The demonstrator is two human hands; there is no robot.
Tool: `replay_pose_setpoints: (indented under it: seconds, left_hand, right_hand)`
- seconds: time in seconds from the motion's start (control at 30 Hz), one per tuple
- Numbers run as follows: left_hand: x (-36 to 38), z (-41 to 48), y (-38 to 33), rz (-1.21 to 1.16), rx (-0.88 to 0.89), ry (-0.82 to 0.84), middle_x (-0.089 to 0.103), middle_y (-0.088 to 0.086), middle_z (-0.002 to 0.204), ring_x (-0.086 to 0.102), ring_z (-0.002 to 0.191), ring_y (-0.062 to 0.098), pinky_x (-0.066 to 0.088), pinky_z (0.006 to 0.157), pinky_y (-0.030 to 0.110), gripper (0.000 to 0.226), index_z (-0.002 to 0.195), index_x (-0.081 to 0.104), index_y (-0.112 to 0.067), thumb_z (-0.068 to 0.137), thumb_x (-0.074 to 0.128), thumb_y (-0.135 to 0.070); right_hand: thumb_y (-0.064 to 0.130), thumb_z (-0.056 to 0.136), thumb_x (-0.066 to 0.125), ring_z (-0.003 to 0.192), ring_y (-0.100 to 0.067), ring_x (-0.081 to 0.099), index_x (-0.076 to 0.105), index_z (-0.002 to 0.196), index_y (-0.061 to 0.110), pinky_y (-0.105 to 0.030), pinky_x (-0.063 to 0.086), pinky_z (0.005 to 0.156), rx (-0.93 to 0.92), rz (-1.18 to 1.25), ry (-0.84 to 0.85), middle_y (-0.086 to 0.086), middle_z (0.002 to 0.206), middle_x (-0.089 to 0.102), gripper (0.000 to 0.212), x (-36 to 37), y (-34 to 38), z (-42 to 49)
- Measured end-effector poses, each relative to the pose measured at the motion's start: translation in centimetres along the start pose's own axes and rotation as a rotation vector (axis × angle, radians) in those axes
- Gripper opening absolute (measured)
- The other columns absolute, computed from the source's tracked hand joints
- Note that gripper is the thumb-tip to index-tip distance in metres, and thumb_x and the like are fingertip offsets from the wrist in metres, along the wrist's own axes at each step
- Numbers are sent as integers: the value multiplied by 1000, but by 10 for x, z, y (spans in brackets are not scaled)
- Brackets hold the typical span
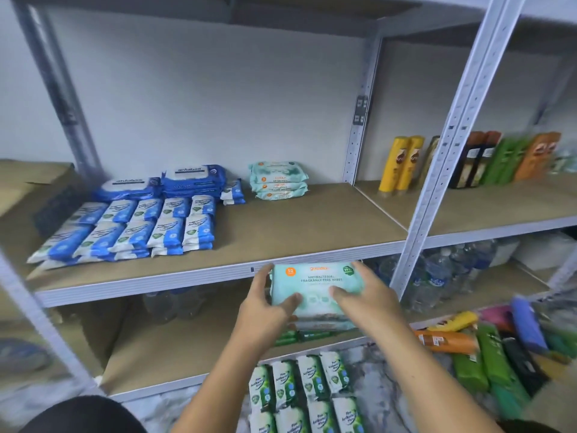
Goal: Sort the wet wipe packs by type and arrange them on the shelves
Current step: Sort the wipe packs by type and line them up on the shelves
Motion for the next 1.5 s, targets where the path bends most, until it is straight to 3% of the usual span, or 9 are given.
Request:
replay_pose_setpoints:
  seconds: [0.2, 0.33, 0.53, 0.8, 0.9, 1.1, 1.23, 1.37, 1.5]
  left_hand:
    - [-11, 25, -48, 34, 66, -48, 68, -6, 113, 76, 78, 15, 63, 73, 41, 72, 147, 43, -34, 85, 79, -22]
    - [-18, 48, -74, 217, 129, -114, 62, -13, 109, 68, 95, 7, 56, 91, 32, 75, 151, 40, -34, 86, 77, -33]
    - [-13, 96, -74, 263, 108, -150, 62, -24, 101, 71, 96, 7, 54, 94, 32, 73, 151, 40, -35, 86, 75, -40]
    - [0, 159, -46, 415, 66, -142, 67, -10, 128, 66, 111, 9, 51, 92, 19, 72, 150, 40, -34, 85, 67, -51]
    - [2, 173, -41, 504, 81, -198, 63, -7, 135, 55, 129, 20, 44, 108, 34, 75, 153, 36, -33, 86, 64, -50]
    - [2, 188, -30, 619, 91, -193, 64, -4, 134, 54, 129, 25, 42, 107, 35, 70, 152, 36, -31, 90, 57, -54]
    - [-5, 188, -27, 642, 121, -143, 66, -7, 130, 60, 122, 23, 45, 103, 35, 70, 150, 37, -34, 89, 54, -65]
    - [-11, 178, -32, 755, 393, -152, 54, -6, 129, 51, 123, 17, 43, 103, 33, 69, 144, 42, -31, 87, 49, -69]
    - [-14, 164, -36, 892, 595, -63, 38, -5, 144, 44, 125, 19, 42, 107, 36, 71, 145, 43, -40, 81, 58, -68]
  right_hand:
    - [45, 86, 74, 134, -18, 50, 43, 151, 33, -29, 40, 104, -126, 45, -44, 9, 150, 50, 72, -21, 37, 29]
    - [46, 83, 77, 116, -8, 55, 49, 146, 31, -22, 38, 91, -199, 82, -87, 14, 133, 59, 70, -25, 53, 60]
    - [52, 76, 80, 117, -10, 60, 57, 135, 31, -35, 49, 101, -232, 162, -149, 14, 127, 63, 66, -10, 49, 117]
    - [62, 76, 74, 112, -13, 61, 59, 130, 35, -37, 51, 98, -183, 179, -200, 15, 120, 65, 63, 21, 25, 177]
    - [62, 76, 75, 110, -12, 62, 59, 129, 36, -36, 52, 97, -165, 185, -194, 15, 116, 65, 61, 33, 19, 191]
    - [64, 76, 73, 106, -10, 63, 60, 128, 38, -34, 52, 94, -135, 202, -148, 17, 114, 65, 59, 45, 12, 209]
    - [69, 81, 64, 120, -14, 58, 54, 134, 40, -38, 48, 102, -130, 150, -90, 14, 129, 60, 62, 46, 9, 209]
    - [73, 81, 44, 139, -26, 38, 51, 139, 38, -43, 38, 113, -306, -67, -221, 0, 150, 33, 69, 39, 16, 192]
    - [59, 75, 55, 142, -24, 33, 45, 145, 39, -44, 36, 115, -509, -187, -136, 7, 160, 20, 73, 44, 19, 171]
Point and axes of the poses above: each hand's wrist, its own z-axis towards the middle knuckle, its own x-axis out of the palm, y = z × x, the point moved 4 cm from there along z, towards the middle knuckle
